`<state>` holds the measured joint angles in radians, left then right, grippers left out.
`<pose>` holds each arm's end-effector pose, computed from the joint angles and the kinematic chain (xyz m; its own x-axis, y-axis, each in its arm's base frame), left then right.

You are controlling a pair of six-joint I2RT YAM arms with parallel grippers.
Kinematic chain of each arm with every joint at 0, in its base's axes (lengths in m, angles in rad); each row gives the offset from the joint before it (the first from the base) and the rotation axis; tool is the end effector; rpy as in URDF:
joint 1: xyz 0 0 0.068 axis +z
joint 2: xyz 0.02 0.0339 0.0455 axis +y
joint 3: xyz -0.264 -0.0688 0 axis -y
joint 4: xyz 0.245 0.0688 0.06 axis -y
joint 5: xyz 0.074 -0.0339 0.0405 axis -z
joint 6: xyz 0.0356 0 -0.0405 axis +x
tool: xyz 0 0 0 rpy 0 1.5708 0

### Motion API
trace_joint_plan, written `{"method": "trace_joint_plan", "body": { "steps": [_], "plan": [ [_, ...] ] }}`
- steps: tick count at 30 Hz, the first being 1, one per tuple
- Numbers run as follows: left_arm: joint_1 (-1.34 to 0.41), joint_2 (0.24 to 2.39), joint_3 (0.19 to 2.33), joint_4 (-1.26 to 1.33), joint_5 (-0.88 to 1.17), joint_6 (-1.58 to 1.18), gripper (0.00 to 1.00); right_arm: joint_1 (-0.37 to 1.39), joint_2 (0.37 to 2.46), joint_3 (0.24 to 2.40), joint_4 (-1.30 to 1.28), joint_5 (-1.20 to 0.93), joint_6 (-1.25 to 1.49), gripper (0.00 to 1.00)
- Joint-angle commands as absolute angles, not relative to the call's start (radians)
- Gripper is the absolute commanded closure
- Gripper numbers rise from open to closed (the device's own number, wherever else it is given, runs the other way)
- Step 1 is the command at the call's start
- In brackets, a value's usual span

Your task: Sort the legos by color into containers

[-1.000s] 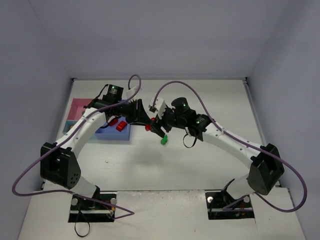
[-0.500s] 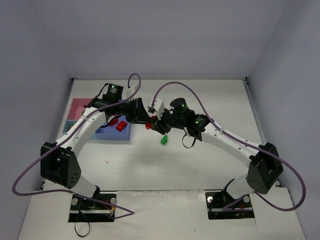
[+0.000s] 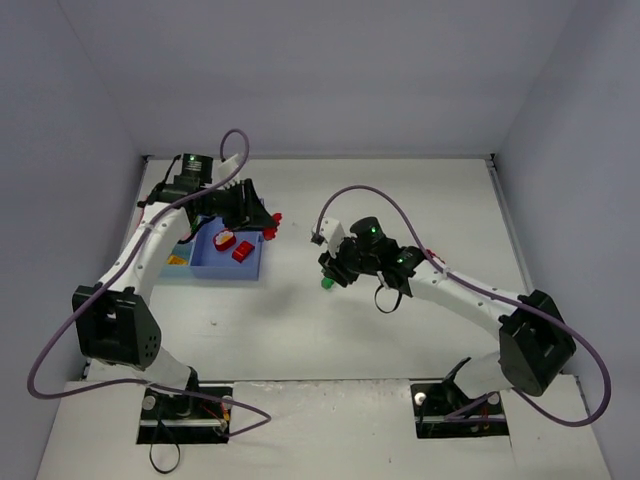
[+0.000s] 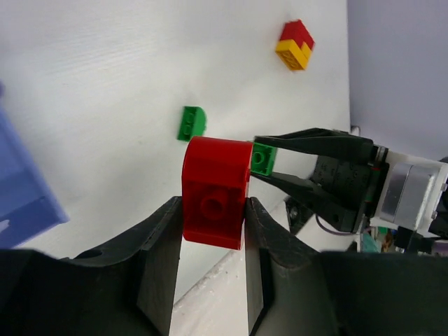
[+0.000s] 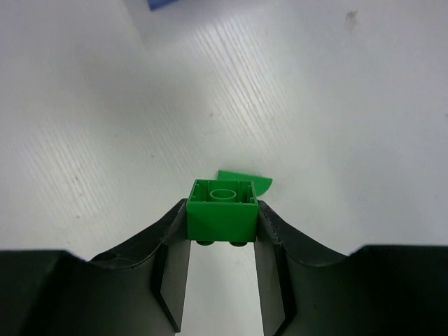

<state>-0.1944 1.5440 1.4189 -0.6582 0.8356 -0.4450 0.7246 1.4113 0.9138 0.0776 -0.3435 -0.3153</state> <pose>0.3215 -0.0902 0.3373 -0.9027 -0.1165 -0.4143 0.2844 0.5610 -0.7774 0.2318 0.2212 0.2661 -0.0253 -0.4123 -0.9107 -0.9069 0.3927 -0.1526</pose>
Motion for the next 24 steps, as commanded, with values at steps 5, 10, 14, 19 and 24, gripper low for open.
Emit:
{"method": "trace_joint_plan", "body": {
  "steps": [5, 10, 14, 19, 24],
  "plan": [
    [-0.143, 1.519, 1.491, -0.765, 0.615, -0.324, 1.00, 0.701, 1.342, 0.913, 0.089, -0.307, -0.301, 1.00],
    [-0.143, 1.554, 1.470, -0.741, 0.388, -0.316, 0.99, 0.701, 1.347, 0.934, 0.081, -0.307, -0.298, 1.00],
    [-0.143, 1.623, 1.465, -0.693, 0.157, -0.318, 0.91, 0.703, 1.345, 0.943, 0.080, -0.314, -0.291, 1.00],
    [-0.143, 1.710, 1.476, -0.637, 0.083, -0.316, 0.69, 0.701, 1.336, 0.953, 0.080, -0.336, -0.290, 1.00],
    [-0.144, 1.763, 1.497, -0.643, 0.080, -0.321, 0.46, 0.703, 1.344, 0.965, 0.081, -0.351, -0.290, 1.00]
  ]
}}
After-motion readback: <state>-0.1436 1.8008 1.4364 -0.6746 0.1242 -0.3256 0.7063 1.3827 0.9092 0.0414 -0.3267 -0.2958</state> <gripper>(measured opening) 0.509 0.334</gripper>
